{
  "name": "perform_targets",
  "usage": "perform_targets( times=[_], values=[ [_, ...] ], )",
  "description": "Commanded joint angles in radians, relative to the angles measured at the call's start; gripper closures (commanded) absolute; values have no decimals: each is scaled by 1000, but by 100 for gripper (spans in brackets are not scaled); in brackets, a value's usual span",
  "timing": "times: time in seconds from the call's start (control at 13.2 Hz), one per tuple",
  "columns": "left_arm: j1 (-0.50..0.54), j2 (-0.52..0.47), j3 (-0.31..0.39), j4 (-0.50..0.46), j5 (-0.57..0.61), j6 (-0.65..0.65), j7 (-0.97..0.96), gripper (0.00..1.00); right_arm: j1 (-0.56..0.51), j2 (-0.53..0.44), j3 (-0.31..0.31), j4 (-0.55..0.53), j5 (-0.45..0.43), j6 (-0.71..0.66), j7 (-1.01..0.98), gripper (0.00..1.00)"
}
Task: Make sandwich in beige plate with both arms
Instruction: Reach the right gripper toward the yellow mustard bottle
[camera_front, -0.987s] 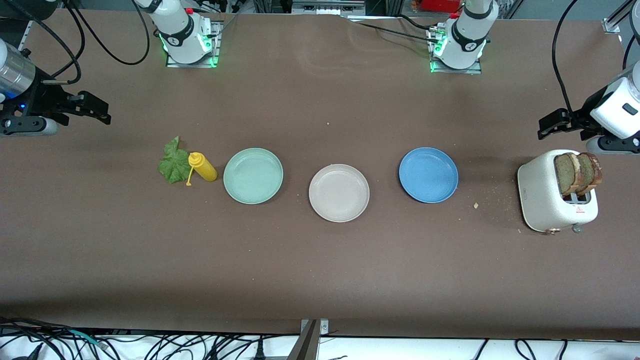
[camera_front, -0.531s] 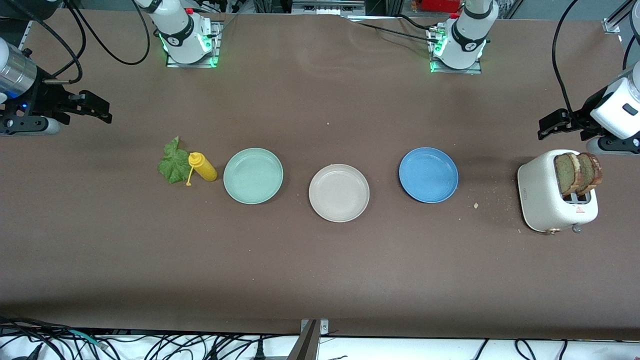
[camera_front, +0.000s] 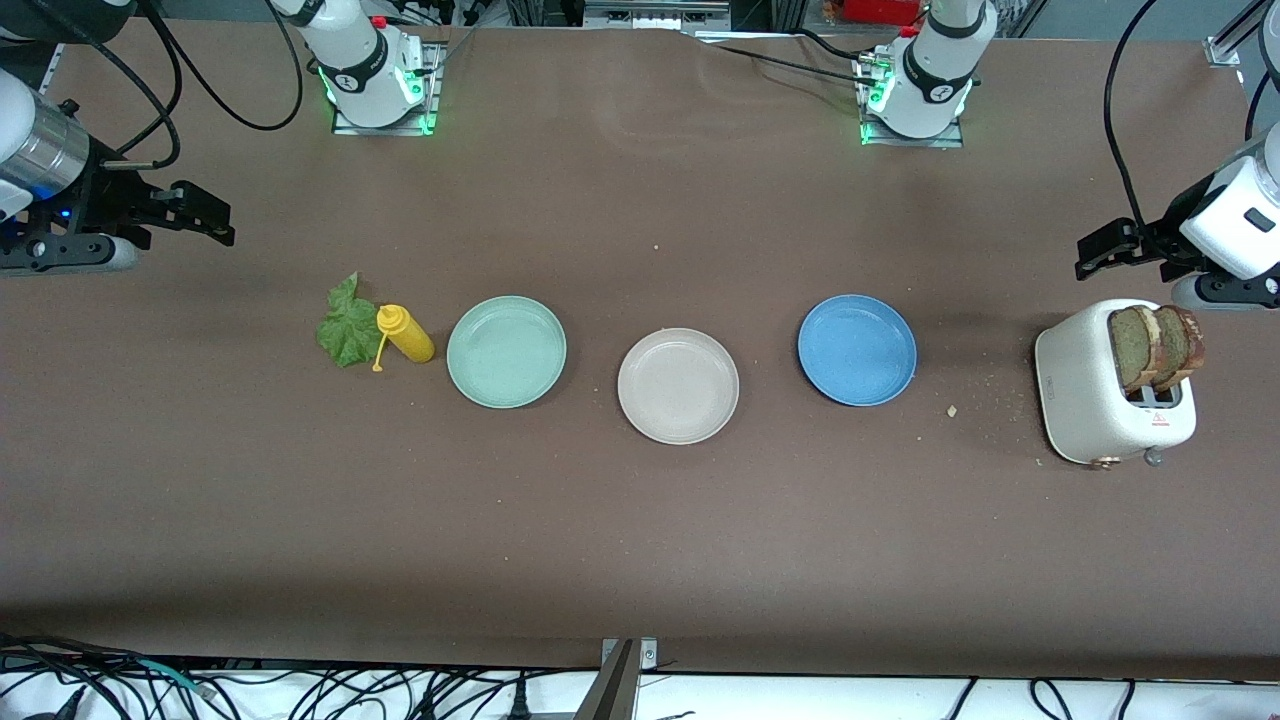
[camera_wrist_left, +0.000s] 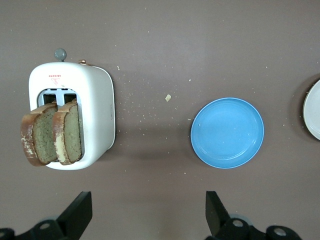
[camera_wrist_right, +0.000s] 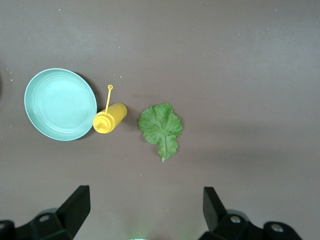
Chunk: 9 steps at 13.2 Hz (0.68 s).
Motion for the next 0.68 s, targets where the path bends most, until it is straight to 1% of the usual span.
perform_targets(
  times=[0.0,0.38,0.61],
  values=[
    [5,14,-3,32,-15,-18,8,0,-1,7,-2,12,-2,-18,-10,0],
    [5,14,-3,32,-15,-18,8,0,-2,20,-4,5,0,-42,-18,0],
    [3,14,-4,32,-15,-18,8,0,-4,20,-7,0,1,-36,-96,0]
  ],
)
